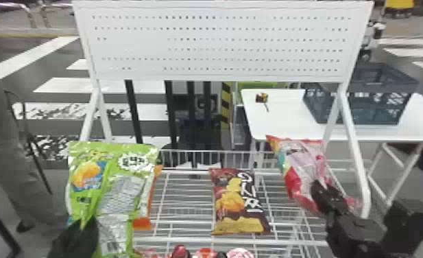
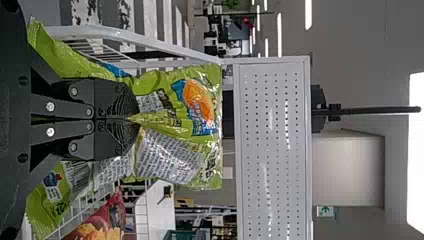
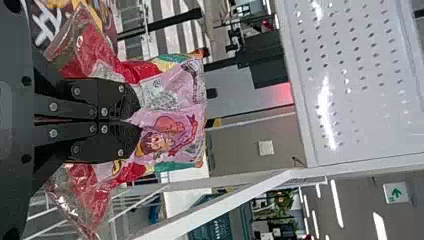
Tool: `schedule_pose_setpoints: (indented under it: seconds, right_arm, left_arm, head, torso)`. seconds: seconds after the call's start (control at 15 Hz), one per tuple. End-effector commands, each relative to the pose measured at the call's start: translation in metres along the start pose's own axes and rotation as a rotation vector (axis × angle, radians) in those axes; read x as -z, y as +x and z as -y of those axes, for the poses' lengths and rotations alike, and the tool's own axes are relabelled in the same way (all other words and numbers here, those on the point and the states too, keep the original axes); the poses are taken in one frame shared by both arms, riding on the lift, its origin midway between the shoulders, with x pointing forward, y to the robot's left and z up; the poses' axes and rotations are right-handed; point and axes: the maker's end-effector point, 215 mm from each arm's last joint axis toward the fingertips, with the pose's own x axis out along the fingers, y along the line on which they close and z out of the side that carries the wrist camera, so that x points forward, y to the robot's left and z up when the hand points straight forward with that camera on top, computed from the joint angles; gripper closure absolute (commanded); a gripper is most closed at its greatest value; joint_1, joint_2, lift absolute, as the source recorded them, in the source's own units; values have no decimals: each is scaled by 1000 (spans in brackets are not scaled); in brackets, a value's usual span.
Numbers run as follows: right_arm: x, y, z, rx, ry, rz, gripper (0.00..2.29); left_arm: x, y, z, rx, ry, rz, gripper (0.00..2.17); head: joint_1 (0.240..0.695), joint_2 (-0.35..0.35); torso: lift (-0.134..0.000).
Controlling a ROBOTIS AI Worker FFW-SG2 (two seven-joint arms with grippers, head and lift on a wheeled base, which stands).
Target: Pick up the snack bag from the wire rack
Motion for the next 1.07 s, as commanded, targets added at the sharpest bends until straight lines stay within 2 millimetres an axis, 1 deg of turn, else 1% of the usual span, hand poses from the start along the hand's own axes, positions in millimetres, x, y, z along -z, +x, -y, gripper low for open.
schedule_pose_setpoints:
  seconds: [0.0, 0.07, 0.13, 0.2, 0.33, 0.4, 0.53, 0.73, 0.8, 1.0]
  right_arm:
    - [-21, -53, -11, -6, -9, 71, 2253]
    - [-23, -72, -10, 0, -14, 85, 2253]
    - [-22, -87, -8, 9, -31, 86, 2253]
    - [-22, -102, -2, 26, -49, 95, 2253]
    - [-24, -127, 10, 53, -71, 111, 2253]
    - [-22, -135, 15, 63, -81, 103, 2253]
    - [-21, -142, 20, 73, -96, 91, 2253]
    - [-14, -143, 10, 59, -127, 64, 2253]
    - [-15, -143, 7, 52, -128, 66, 2253]
    - [-15, -143, 7, 52, -128, 65, 2253]
  left_arm:
    - [0, 0, -1, -1, 2, 0, 1811]
    - [-1, 0, 0, 1, 4, 1, 1811]
    - [-1, 1, -1, 1, 4, 3, 1811]
    - [0, 1, 0, 2, 5, 1, 1811]
    - [-1, 1, -1, 2, 5, 3, 1811]
    - [0, 1, -1, 2, 4, 3, 1811]
    - [0, 1, -1, 2, 4, 3, 1811]
    - [-1, 0, 0, 3, 4, 1, 1811]
    - [0, 0, 0, 4, 4, -1, 1811]
    - [-2, -1, 0, 4, 5, 1, 1811]
  head:
    - [499, 0]
    - [499, 0]
    - [499, 0]
    - [499, 0]
    - [499, 0]
    - [499, 0]
    - [499, 0]
    - [499, 0]
    - [499, 0]
    - [499, 0]
  torso:
    - [0]
    - [0]
    - [0]
    - [0]
    - [0]
    - [0]
    - [0]
    - [0]
    - [0]
    - [0]
